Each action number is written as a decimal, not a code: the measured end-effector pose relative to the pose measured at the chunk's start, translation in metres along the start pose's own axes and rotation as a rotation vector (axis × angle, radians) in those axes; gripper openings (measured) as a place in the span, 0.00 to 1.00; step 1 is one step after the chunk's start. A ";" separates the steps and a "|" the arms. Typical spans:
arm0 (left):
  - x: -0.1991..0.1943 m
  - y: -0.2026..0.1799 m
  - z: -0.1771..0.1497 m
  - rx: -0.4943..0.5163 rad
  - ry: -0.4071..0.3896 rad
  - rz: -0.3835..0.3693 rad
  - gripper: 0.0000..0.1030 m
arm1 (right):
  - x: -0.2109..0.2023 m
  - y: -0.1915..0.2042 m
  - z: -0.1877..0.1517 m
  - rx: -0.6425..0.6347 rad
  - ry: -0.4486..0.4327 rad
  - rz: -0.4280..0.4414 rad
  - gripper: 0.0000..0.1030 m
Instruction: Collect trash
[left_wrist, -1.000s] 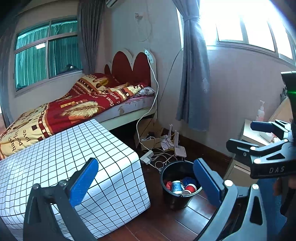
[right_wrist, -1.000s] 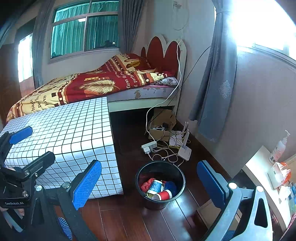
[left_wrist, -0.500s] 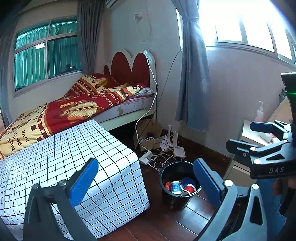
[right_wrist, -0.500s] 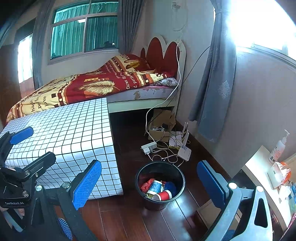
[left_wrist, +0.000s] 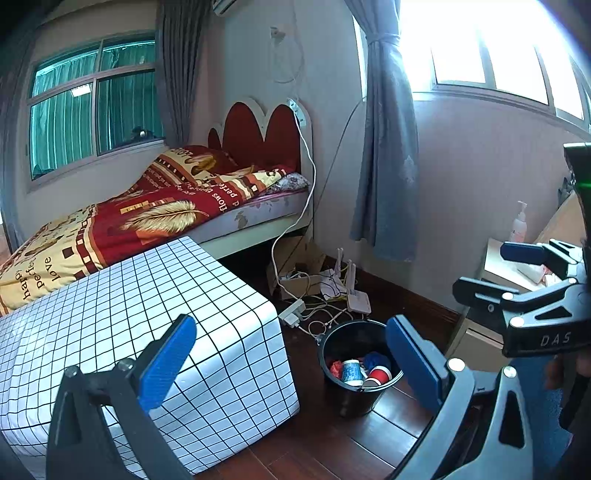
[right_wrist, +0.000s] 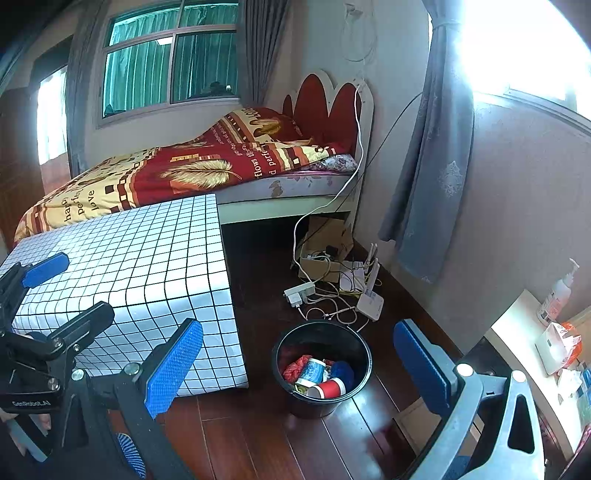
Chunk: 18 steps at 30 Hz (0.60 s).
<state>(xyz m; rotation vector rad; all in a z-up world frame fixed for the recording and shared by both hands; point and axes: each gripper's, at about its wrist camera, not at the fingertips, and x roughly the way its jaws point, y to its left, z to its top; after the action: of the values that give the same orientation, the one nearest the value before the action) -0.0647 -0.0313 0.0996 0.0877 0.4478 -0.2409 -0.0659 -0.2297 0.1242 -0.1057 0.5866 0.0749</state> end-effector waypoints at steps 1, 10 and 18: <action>0.000 0.000 0.000 -0.001 0.001 -0.001 1.00 | 0.000 0.000 0.000 0.001 0.000 0.001 1.00; 0.000 -0.001 0.000 -0.004 0.000 -0.005 1.00 | 0.000 0.000 0.000 0.001 0.000 0.003 1.00; -0.001 -0.003 0.000 0.004 -0.006 -0.014 1.00 | -0.001 0.000 -0.002 0.002 0.004 0.005 1.00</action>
<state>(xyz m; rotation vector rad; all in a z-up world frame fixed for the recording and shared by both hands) -0.0663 -0.0345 0.0995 0.0877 0.4417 -0.2556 -0.0674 -0.2300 0.1233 -0.1025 0.5905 0.0791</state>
